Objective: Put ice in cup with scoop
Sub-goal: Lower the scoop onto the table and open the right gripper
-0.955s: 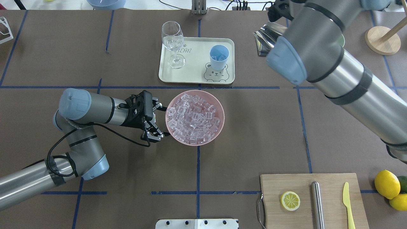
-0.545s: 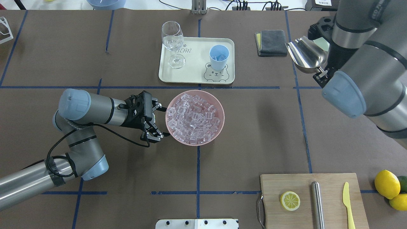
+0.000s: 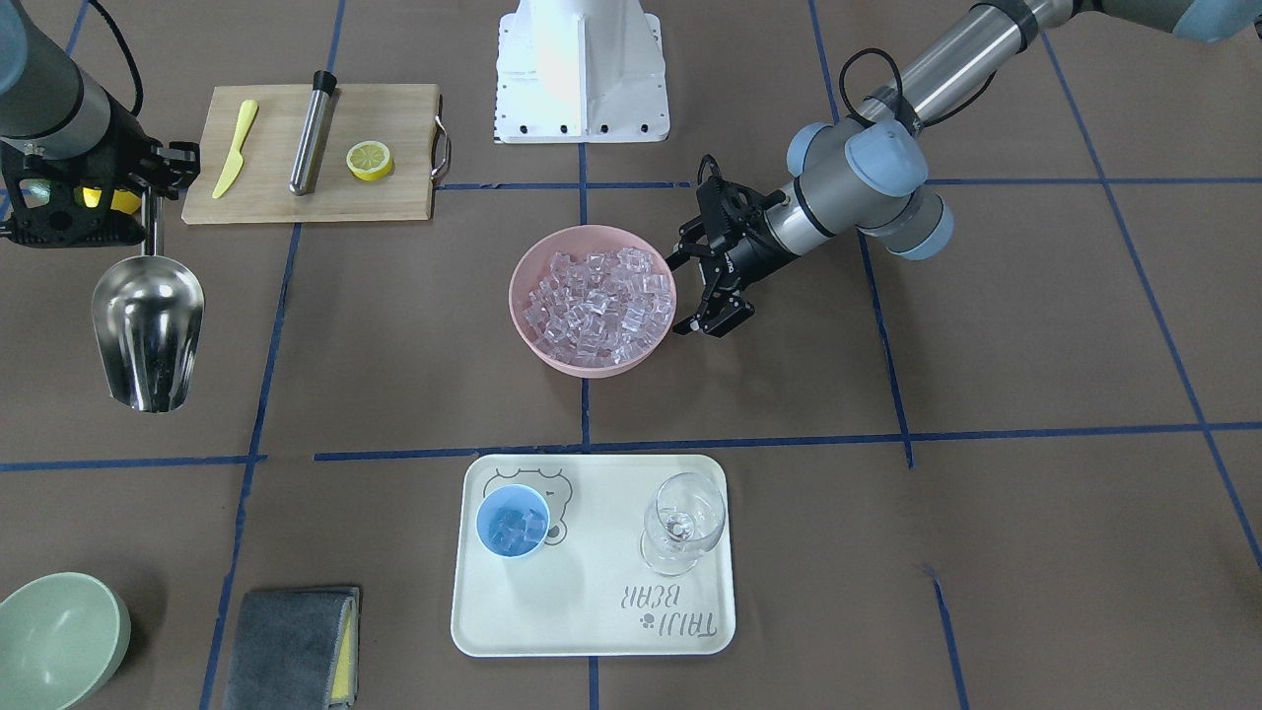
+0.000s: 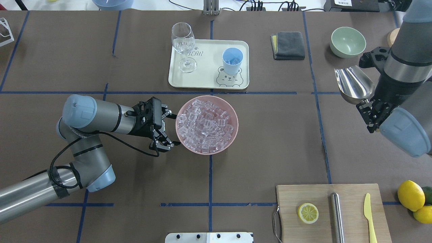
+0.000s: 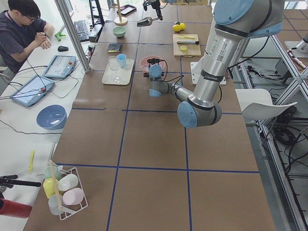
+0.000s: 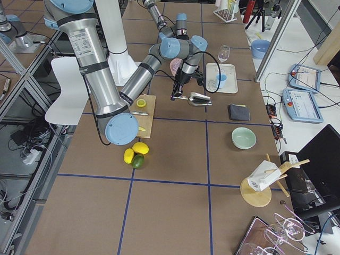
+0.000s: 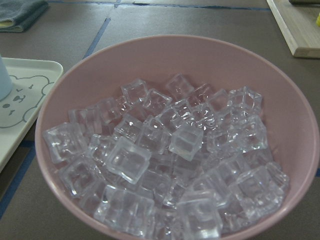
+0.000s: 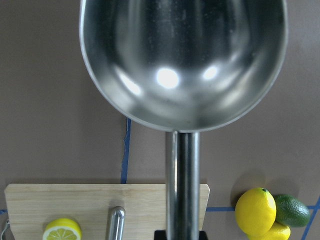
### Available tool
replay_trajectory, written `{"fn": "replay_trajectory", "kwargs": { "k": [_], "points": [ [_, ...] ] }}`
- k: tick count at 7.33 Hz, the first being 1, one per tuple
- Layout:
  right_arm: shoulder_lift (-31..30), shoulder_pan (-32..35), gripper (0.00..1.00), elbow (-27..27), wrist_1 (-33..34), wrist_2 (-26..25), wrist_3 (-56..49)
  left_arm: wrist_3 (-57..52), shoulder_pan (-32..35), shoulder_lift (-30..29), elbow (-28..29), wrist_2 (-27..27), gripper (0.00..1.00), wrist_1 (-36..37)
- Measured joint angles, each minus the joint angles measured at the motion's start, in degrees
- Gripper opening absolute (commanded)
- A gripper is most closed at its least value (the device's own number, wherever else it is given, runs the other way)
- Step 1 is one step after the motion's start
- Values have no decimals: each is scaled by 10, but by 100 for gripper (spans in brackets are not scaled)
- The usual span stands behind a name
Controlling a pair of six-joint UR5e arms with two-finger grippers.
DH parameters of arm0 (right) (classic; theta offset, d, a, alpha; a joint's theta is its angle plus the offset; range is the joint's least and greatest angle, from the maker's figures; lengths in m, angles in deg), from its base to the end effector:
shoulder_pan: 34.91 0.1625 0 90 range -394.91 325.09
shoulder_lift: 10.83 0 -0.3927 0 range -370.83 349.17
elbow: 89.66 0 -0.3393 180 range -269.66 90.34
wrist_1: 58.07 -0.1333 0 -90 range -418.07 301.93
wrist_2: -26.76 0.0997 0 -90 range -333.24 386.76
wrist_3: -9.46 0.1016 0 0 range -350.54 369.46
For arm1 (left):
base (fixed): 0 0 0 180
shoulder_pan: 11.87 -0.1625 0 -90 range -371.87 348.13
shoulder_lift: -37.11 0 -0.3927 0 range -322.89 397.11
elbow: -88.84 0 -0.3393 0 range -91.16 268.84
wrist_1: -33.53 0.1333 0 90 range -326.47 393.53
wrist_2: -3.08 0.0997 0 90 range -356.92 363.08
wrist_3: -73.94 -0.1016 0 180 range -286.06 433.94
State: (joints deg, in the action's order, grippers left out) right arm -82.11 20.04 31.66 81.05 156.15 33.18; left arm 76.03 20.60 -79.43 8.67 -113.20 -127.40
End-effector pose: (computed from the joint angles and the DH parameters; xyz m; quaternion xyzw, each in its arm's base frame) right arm -0.1992 -0.4037 0.3513 -0.1588 -0.2974 -0.0956 0.9366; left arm 0.4550 -0.3942 0.3204 0.5035 0.4775 0.4662 0.5488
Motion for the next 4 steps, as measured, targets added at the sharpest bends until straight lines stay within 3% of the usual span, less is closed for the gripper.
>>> {"fn": "replay_trajectory", "kwargs": {
  "k": [2,4],
  "points": [
    [-51,-10,0,2,-65,15,14,-1,-1,0,0,0,100,0],
    [-124,-38,0,0,-201,19,93,-1,-2,0,0,0,100,1]
  ]
}}
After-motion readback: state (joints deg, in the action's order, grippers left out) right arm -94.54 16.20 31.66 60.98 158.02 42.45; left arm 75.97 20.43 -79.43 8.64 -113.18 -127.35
